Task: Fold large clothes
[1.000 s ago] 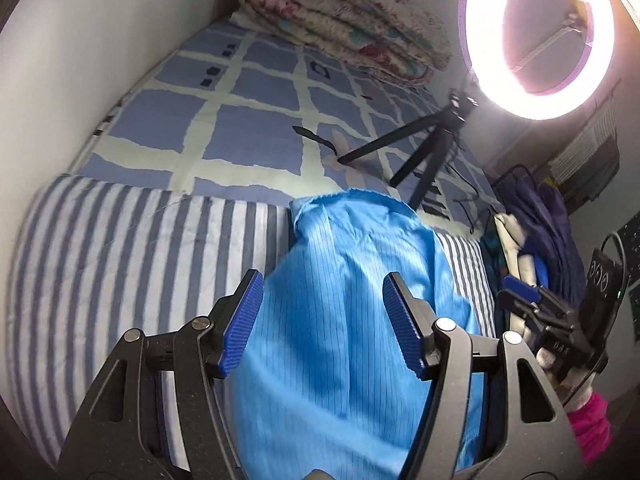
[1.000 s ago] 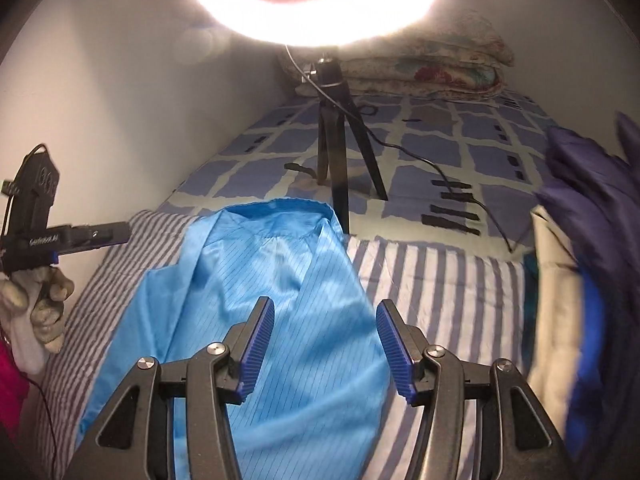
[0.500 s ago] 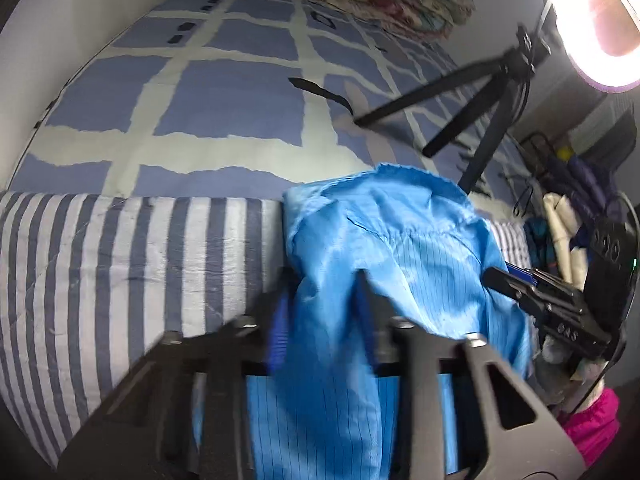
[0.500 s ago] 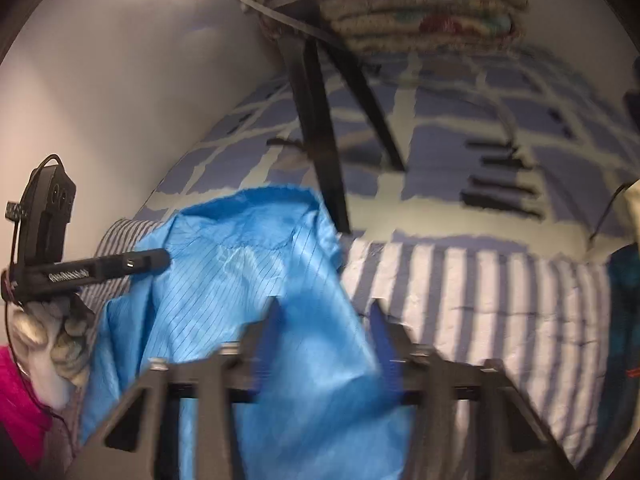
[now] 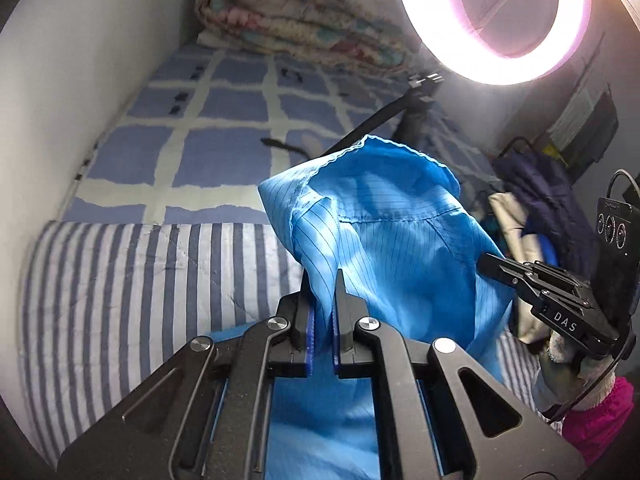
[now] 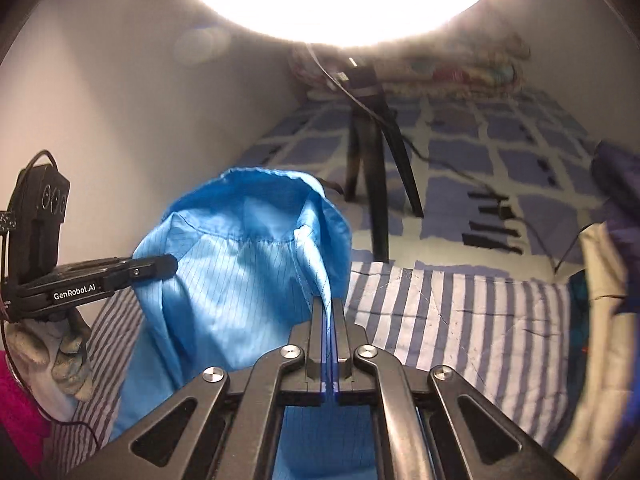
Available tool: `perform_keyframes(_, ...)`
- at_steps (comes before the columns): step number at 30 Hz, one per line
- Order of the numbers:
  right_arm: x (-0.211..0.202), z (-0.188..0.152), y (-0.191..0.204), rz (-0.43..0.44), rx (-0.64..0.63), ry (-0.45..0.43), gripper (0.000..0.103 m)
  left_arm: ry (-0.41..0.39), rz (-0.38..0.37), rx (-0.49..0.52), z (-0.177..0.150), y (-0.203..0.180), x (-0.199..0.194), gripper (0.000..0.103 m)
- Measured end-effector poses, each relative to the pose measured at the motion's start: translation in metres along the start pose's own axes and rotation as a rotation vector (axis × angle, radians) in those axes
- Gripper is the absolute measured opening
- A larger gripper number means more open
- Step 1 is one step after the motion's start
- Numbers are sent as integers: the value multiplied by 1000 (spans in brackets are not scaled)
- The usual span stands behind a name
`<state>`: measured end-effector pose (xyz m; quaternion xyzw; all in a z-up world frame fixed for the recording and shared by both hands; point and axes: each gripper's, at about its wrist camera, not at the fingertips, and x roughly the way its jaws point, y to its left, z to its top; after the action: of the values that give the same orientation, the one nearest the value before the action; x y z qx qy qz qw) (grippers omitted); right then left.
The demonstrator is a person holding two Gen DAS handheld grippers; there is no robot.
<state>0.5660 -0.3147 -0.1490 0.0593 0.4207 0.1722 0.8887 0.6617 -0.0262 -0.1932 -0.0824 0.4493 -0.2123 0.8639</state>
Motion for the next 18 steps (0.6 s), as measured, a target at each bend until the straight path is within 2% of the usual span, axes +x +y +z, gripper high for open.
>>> perform_keyframes(6, -74, -16, 30, 6, -55, -45, 0, -57, -1, 47, -34, -38, -77, 3)
perform_keyframes(10, -127, -43, 44, 31, -58, -49, 0, -64, 8, 76, -66, -55, -119, 2)
perform_keyframes(15, -173, -86, 55, 63, -50, -42, 0, -67, 14, 104, -117, -69, -163, 2)
perform_keyframes(18, -193, -123, 65, 79, -57, -21, 0, -54, 8, 103, -157, -75, -182, 2)
